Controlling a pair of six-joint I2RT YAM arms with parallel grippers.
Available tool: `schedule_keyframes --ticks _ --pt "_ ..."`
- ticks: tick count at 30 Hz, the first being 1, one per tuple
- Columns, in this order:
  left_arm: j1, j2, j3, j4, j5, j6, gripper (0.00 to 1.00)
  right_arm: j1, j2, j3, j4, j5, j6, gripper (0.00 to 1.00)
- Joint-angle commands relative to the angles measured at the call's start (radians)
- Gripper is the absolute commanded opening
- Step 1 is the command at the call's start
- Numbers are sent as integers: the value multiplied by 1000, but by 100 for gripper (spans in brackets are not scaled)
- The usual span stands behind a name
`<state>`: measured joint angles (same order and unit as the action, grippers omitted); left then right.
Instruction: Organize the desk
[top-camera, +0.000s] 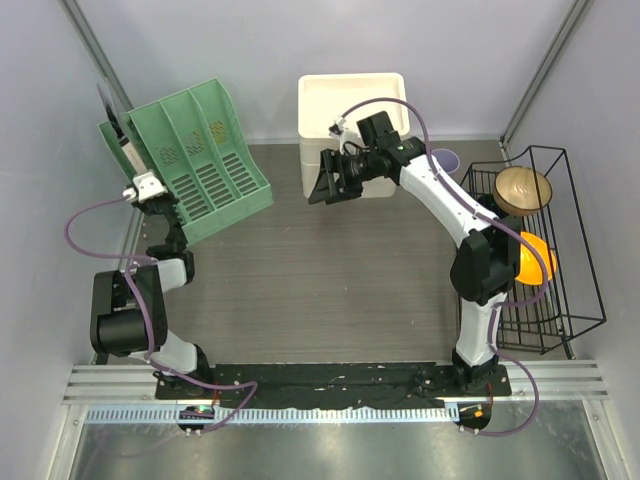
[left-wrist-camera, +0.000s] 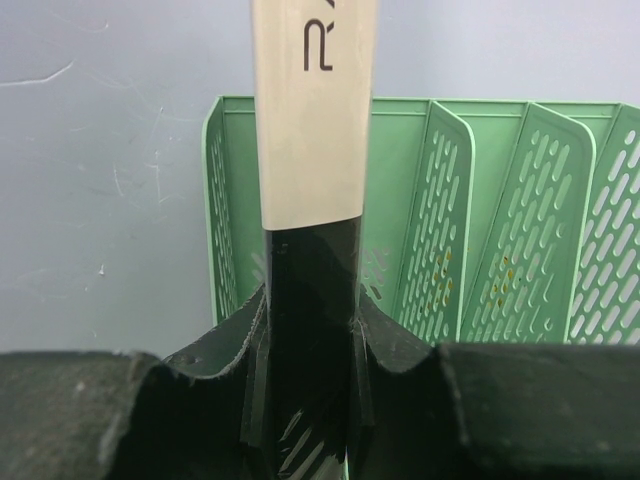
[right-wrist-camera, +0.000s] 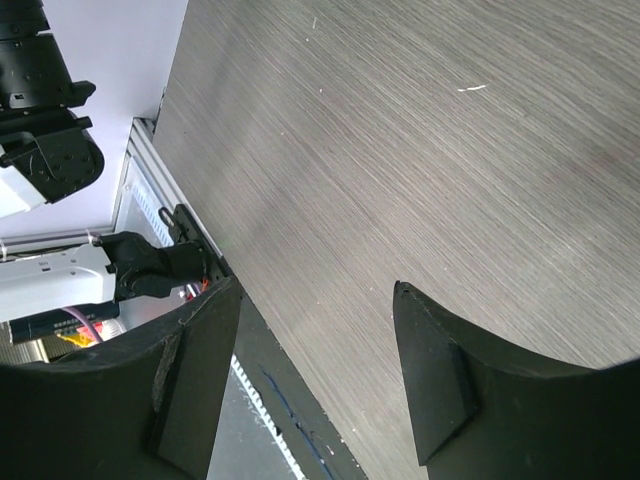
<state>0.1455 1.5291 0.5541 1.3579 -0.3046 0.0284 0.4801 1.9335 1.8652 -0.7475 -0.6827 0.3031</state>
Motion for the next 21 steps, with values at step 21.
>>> schedule_keyframes --ticks 21 --pt "158 -49 52 83 225 -108 0 -3 10 -24 42 -71 -15 67"
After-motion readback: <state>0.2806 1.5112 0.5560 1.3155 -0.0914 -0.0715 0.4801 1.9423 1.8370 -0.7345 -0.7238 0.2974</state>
